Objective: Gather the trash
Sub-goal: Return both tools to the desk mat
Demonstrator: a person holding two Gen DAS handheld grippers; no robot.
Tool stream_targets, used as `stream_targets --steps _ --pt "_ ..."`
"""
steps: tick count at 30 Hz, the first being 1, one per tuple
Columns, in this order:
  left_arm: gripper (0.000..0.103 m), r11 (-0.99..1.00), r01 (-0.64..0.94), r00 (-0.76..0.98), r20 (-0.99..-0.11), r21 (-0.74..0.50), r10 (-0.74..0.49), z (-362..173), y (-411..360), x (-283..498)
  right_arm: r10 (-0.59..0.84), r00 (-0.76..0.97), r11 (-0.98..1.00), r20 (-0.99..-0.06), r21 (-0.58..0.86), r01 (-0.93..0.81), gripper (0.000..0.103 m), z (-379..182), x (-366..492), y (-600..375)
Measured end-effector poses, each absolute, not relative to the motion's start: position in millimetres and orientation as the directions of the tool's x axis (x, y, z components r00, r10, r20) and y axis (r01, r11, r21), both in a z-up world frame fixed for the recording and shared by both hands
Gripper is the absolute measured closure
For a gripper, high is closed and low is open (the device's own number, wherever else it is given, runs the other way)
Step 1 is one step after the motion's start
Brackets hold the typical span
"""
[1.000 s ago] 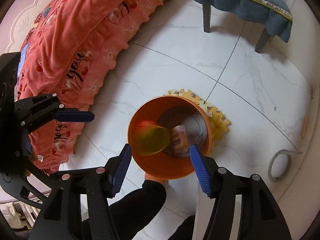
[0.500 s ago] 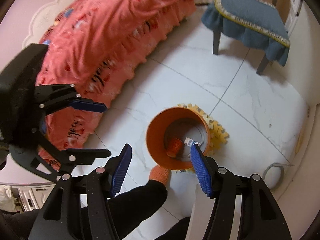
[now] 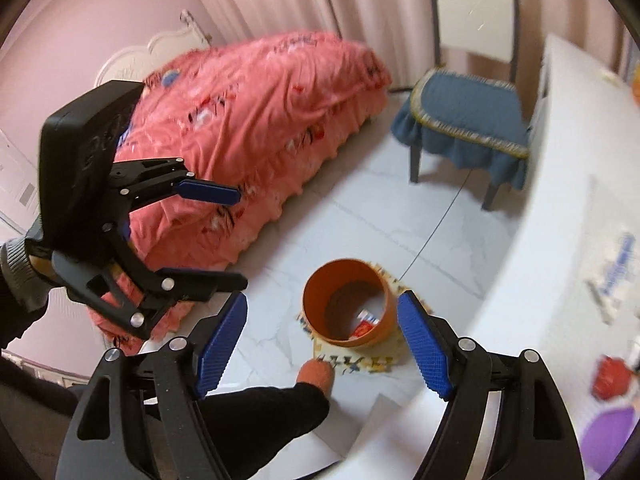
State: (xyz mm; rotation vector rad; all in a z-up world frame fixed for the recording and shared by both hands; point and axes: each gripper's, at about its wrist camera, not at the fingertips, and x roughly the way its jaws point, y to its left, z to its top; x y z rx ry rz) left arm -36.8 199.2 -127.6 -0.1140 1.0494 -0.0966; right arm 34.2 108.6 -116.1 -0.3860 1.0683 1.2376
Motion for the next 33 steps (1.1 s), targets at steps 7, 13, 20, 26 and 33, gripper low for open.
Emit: stream_targets --steps 7,13,20,26,33 --pt "0.016 0.988 0.114 0.569 -0.808 -0.106 -0.152 -90.0 149.8 -18.5 0.626 0.059 0.404 -0.778 0.258 -0.877 0.026 -71.8 36.2 31.2" --pt "0.015 0.972 0.22 0.601 -0.773 -0.083 -0.202 -66.7 104.8 -0.4 0.654 0.167 0.481 -0.738 0.235 -0.845 0.026 -47.9 41.2 -25.8" --pt "0.012 0.935 0.339 0.592 -0.75 -0.1 -0.294 -61.1 52.5 27.0 0.613 0.282 0.622 -0.738 0.231 -0.748 0.026 -51.2 58.6 -103.4" --pt "0.012 0.909 0.402 0.547 -0.768 -0.108 -0.333 -71.6 20.9 52.3 0.557 0.344 0.719 -0.756 0.232 -0.656 0.026 -68.7 82.5 -146.7" --pt "0.012 0.875 0.472 0.503 -0.783 -0.106 -0.365 -83.2 3.5 73.5 0.516 0.336 0.762 -0.788 0.243 -0.6 0.026 -105.8 113.4 -165.2"
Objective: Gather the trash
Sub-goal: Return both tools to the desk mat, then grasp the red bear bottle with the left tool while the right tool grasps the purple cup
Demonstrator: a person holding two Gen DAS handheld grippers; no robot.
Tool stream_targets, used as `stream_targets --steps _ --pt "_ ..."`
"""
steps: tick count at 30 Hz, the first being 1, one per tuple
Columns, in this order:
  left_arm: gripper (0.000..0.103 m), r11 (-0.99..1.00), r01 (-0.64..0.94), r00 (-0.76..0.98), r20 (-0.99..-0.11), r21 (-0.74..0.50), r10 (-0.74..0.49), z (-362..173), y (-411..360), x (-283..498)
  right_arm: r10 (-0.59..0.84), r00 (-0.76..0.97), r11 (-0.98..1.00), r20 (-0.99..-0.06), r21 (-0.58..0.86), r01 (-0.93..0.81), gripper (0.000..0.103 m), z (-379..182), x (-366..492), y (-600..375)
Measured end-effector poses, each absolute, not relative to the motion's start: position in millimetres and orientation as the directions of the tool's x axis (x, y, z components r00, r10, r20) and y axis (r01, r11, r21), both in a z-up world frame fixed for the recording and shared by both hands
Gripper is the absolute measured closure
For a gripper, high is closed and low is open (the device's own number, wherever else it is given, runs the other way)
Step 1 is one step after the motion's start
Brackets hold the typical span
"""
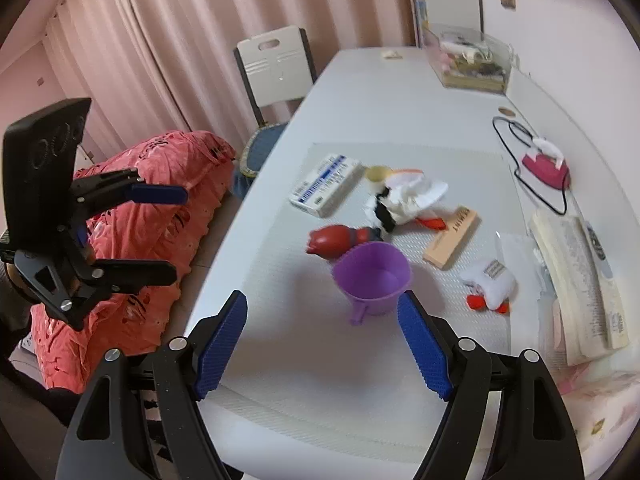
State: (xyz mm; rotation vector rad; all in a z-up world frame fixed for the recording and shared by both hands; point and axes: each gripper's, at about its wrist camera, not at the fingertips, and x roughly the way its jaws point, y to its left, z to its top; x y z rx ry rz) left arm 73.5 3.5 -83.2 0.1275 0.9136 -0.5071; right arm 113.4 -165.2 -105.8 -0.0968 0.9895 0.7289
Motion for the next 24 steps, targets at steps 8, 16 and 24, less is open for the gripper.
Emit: stream_targets --steps 8,16,24 --pt "0.012 0.846 0.525 0.452 -0.811 -0.094 -0.371 -125.0 -4.0 117.7 0.476 0.318 0.786 -0.82 0.234 -0.572 0.026 -150.2 139.5 -154.5" --pt "0.012 0.76 0.648 0.403 -0.82 -0.057 -0.405 -158.2 -13.0 146.2 0.433 0.344 0.828 -0.833 0.217 -0.517 0.026 -181.6 153.2 -143.7" --pt "0.02 0.68 0.729 0.363 -0.803 -0.07 -0.472 -174.5 -22.7 169.2 0.415 0.387 0.856 -0.824 0.208 -0.474 0.026 -192.5 160.9 -136.7"
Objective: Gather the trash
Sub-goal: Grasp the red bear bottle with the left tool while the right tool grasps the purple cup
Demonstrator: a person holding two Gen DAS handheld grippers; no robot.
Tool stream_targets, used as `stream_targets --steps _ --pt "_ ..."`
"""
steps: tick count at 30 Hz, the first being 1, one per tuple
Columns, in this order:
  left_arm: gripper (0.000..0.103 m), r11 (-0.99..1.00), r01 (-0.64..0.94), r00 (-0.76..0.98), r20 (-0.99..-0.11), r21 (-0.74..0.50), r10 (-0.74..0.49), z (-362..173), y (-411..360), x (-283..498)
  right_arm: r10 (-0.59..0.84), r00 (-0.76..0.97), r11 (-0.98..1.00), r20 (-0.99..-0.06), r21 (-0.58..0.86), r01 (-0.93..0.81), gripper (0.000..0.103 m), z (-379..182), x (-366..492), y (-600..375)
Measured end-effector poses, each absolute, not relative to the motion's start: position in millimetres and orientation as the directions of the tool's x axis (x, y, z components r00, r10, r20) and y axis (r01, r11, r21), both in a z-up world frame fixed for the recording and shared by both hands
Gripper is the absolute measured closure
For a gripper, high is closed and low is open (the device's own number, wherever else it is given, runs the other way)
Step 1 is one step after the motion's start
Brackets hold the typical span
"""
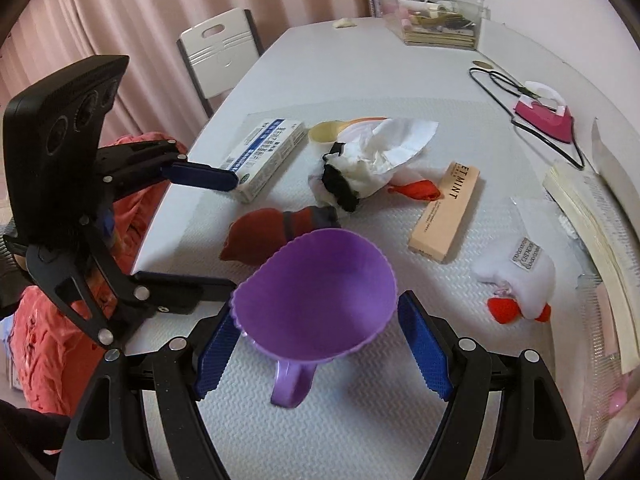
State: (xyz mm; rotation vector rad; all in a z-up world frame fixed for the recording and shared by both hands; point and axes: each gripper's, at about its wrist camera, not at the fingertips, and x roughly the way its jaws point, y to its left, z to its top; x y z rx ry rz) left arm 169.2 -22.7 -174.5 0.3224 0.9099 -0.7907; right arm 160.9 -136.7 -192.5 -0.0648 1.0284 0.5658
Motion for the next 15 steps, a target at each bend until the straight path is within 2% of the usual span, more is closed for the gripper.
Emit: stream_targets --steps 1,5,6,8,10,13,15 --pt "0.026 0.663 0.745 0.349 -0.805 -0.072 -0.48 -177.1 -26.3 170.9 0.416 0.385 0.857 -0.824 0.215 -0.467 0.026 -194.2 161.6 -137.5" --pt "0.027 0.635 0.771 0.334 -0.817 -0.049 -0.469 -187.6 -34.8 173.1 0.415 0.397 0.862 -0.819 0.214 -0.459 0.027 -195.9 162.6 -138.9" --pt "0.029 0.632 0.773 0.328 -0.819 -0.054 -0.471 -190.2 -35.3 173.9 0.423 0.396 0.859 -0.815 0.221 -0.463 0.031 -195.7 162.9 -138.8" --pt "0.04 0.629 0.773 0.307 -0.823 -0.077 -0.478 -194.1 -35.5 175.6 0.417 0.389 0.854 -0.822 0.208 -0.476 0.035 -196.7 163.2 -136.1" --pt "0.046 0.644 0.762 0.319 -0.825 -0.07 -0.467 -196.1 -35.0 177.4 0.411 0.391 0.854 -0.823 0.198 -0.481 0.036 -196.5 163.3 -134.6" --pt "0.06 0.675 0.732 0.326 -0.826 -0.088 -0.46 -195.9 -29.4 184.7 0.444 0.383 0.848 -0.81 0.243 -0.47 0.037 -194.9 166.0 -140.7" --pt "0.06 0.682 0.721 0.308 -0.823 -0.126 -0.477 -193.6 -26.6 185.5 0.444 0.384 0.846 -0.81 0.237 -0.479 0.037 -192.3 165.4 -143.2"
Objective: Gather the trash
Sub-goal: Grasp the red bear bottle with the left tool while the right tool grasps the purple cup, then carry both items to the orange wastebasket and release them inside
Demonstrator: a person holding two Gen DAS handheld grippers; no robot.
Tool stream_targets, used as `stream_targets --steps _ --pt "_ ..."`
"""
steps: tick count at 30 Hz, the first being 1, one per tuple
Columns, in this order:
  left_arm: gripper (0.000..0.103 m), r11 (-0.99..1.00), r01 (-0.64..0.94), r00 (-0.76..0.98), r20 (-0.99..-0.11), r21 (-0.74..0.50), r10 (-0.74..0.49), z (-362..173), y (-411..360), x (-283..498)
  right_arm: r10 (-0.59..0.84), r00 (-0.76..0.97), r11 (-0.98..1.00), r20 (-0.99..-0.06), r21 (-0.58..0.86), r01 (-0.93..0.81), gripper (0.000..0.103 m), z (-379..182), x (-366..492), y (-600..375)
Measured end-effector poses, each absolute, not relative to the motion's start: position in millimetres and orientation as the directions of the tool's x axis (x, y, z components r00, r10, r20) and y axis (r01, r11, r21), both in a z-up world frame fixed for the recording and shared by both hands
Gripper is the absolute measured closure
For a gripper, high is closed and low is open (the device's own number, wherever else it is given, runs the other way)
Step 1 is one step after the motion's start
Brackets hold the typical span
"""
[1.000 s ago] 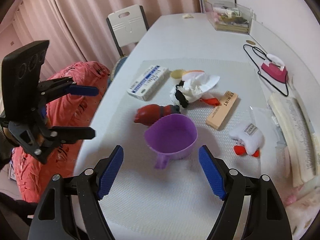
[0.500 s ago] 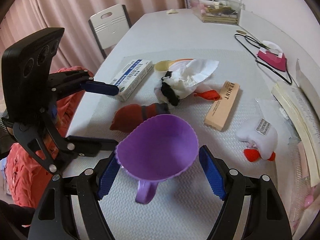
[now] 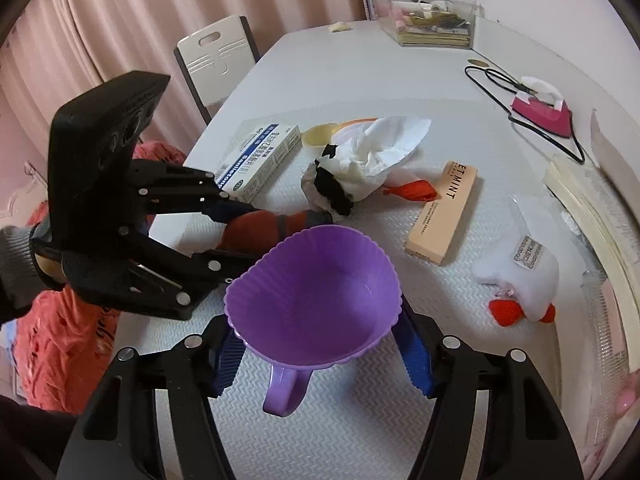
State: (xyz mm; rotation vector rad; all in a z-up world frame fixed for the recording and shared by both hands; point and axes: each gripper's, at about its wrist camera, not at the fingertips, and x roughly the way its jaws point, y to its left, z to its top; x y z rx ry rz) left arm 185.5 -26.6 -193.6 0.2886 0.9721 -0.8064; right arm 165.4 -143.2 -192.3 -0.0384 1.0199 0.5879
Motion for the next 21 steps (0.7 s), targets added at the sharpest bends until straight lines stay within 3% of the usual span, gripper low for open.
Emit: stream_targets --steps 13,21 --pt "0.061 0.764 0.636 0.396 -0.806 -0.105 -0.44 -138.7 -24.4 122.6 0.507 0.327 0.765 -0.798 0.241 -0.597 0.037 -138.2 134.2 -163.6" --pt "0.061 0.873 0.483 0.53 -0.77 -0.068 -0.353 -91.4 12.6 67.4 0.594 0.27 0.648 -0.758 0.252 -0.719 0.037 -95.1 113.3 -140.4"
